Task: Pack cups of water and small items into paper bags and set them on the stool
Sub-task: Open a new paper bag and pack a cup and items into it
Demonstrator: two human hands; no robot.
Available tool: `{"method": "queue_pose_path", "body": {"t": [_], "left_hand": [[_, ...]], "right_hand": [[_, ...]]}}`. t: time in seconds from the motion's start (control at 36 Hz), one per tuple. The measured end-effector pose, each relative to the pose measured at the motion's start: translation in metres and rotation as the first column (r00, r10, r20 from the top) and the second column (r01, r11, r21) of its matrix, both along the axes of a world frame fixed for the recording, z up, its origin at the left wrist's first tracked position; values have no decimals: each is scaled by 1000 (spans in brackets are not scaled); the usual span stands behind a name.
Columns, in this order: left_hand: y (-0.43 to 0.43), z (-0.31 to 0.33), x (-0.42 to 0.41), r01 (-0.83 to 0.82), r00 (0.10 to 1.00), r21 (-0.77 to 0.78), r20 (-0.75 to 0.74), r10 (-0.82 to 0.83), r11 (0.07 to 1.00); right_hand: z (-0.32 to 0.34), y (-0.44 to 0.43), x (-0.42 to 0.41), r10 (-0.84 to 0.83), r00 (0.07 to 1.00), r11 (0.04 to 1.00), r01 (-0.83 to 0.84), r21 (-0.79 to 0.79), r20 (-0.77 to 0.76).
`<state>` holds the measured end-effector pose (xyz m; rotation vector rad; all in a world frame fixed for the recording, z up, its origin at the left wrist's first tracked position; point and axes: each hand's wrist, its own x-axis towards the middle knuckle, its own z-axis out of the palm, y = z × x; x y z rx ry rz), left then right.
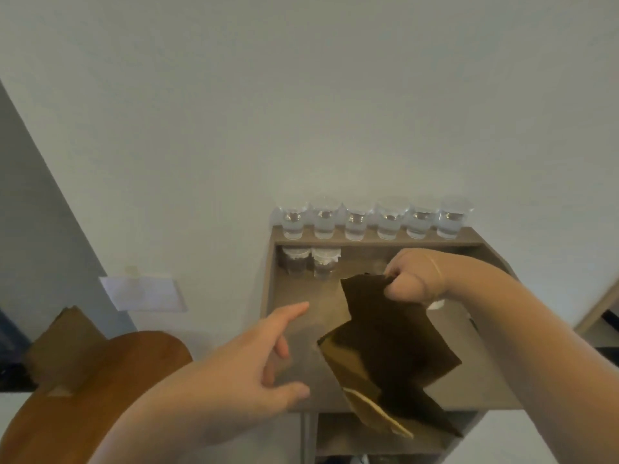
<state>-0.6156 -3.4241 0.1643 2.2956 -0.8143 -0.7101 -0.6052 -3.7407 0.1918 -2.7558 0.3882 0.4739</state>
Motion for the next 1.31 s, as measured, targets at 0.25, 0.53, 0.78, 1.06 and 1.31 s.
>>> {"method": "queue_pose_path", "body": {"t": [0.25, 0.53, 0.78, 1.06, 1.31], "left_hand": [[-47, -8, 37, -106, 971, -192, 194, 144, 976], [-122, -37, 92, -103, 984, 144, 159, 79, 984], [-153, -65, 164, -112, 980, 366, 196, 42, 924], [-136, -50, 186, -159, 986, 451, 117, 119, 878], [-127, -42, 204, -170, 984, 461, 134, 121, 871]], "right_hand": [[-31, 5, 62, 29, 981, 997, -15, 77, -189], [-84, -14, 131, 246, 926, 960, -193, 201, -286], [-103, -40, 189, 446, 877, 853, -357, 381, -177], [-83, -63, 224, 498, 866, 705, -431, 563, 40], [-26, -64, 235, 511, 858, 832, -479, 280, -48]]}}
